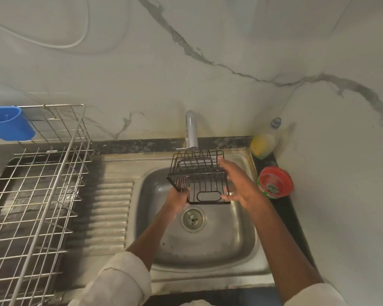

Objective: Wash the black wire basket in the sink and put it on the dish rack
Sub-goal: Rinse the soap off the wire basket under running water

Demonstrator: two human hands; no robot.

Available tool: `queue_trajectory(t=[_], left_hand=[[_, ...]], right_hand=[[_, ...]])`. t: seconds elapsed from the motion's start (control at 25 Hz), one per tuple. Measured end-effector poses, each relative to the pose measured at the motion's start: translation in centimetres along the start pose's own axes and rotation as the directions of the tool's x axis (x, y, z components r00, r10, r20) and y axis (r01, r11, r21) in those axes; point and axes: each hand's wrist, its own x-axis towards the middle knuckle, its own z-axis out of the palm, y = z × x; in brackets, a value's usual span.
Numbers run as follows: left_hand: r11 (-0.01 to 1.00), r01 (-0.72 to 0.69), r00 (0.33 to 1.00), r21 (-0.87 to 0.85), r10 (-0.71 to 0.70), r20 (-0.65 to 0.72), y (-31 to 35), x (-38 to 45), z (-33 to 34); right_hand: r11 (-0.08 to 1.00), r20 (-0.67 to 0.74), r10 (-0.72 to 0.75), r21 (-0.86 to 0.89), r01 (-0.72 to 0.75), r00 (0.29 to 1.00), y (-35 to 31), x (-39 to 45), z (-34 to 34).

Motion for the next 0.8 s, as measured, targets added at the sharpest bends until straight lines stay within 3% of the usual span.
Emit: queue_trajectory(t=[0.12,0.36,0.48,0.64,0.8], left_hand=[[0.994,-0.069,0.991,0.08,0.059,0.123,3.1,-0.6,-0.5],[0.925,-0.367,0.93,0.101,0.365,0.034,8.7,-1.2,-0.2],[0.91,-0.386,0.922,0.152,0.379,0.072,10.7,-1.5,0.0],[0.904,-0.376,0.922,0.205,0.388,-0.016,10.3,-1.1,-0.9],[0.934,-0.353,0.929,0.053,0.357,-0.101,9.5,-2.1,-3.0]], right_hand=[[0.976,-0.149,0.086,0.212,-0.053,0.985,0.4,-0.4,-0.5],[0.867,-0.248,0.224,0.493,-0.076,0.943,2.8,-1.2,-0.3],[0.873,-0.233,0.237,0.476,-0.102,0.943,4.0,-0.9,0.2],[0.93,-0.207,0.205,0.347,-0.124,0.957,4.8,-1.0,-0.1],[0.979,-0.154,0.101,0.194,-0.071,0.983,4.6,-1.2,0.1]])
